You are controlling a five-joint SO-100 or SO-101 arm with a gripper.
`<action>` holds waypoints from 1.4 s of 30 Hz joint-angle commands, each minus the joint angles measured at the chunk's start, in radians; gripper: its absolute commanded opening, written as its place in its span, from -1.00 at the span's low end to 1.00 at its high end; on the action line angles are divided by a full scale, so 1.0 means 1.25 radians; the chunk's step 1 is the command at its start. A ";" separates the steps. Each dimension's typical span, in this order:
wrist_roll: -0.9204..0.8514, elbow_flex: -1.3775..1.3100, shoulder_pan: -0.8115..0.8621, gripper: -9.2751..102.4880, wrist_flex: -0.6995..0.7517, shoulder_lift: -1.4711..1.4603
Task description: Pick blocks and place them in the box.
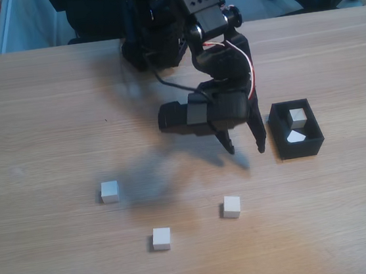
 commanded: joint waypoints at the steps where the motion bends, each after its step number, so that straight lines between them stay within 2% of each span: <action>1: 0.021 -0.069 0.011 -0.54 0.004 -0.031; 8: 0.022 -0.141 0.017 -0.54 0.040 -0.115; 11: -0.020 -0.173 0.022 -0.54 0.077 -0.145; 24: -0.252 -0.232 0.067 -0.53 0.074 -0.244; 42: -0.334 -0.423 0.119 -0.53 0.121 -0.398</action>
